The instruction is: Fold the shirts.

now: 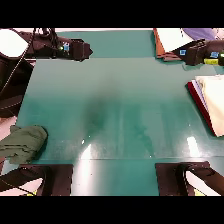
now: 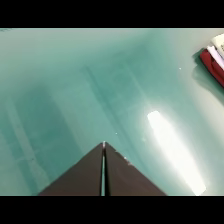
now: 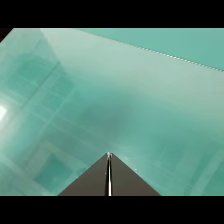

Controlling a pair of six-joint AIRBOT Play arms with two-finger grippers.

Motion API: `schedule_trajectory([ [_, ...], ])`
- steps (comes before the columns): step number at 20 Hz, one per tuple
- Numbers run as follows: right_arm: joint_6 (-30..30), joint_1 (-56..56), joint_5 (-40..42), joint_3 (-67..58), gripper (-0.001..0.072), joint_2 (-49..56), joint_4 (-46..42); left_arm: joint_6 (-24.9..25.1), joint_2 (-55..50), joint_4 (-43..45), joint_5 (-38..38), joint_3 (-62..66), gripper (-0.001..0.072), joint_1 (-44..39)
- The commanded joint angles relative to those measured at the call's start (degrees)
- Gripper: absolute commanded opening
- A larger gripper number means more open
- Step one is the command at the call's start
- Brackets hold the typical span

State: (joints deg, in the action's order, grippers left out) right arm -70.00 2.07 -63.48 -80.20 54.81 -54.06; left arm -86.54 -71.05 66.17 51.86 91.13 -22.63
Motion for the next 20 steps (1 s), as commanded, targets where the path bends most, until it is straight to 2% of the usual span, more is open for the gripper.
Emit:
schedule_trajectory([
  [1, 0.0, 0.2, 0.0, -0.1, 0.0017, 0.0, 0.0, 0.0, 0.0, 0.0, 0.0, 0.0, 0.0026, 0.1],
  [11, 0.0, 0.2, -1.7, -0.1, 0.0017, 0.0, 0.1, 0.0, 0.0, -0.5, -0.1, 0.0, 0.0026, 0.1],
  [13, 0.0, 0.2, -1.6, -0.1, 0.0017, 0.0, 0.1, 0.0, 0.0, 0.8, -2.1, 0.0, 0.0026, 0.2],
  [14, 0.0, 0.2, -1.6, -0.1, 0.0017, 0.0, 0.1, 0.0, 0.5, 1.4, -0.7, 0.4, 0.0026, 1.2],
  [16, 0.0, 0.2, -1.6, -0.1, 0.0017, 0.0, 0.1, 0.3, 3.7, 4.0, 6.7, 0.7, 0.0026, 5.4],
  [20, 0.0, 0.2, -1.6, 0.0, 0.0017, 0.0, 0.0, 0.7, 14.2, 19.8, 22.6, -3.5, 0.0026, 15.8],
])
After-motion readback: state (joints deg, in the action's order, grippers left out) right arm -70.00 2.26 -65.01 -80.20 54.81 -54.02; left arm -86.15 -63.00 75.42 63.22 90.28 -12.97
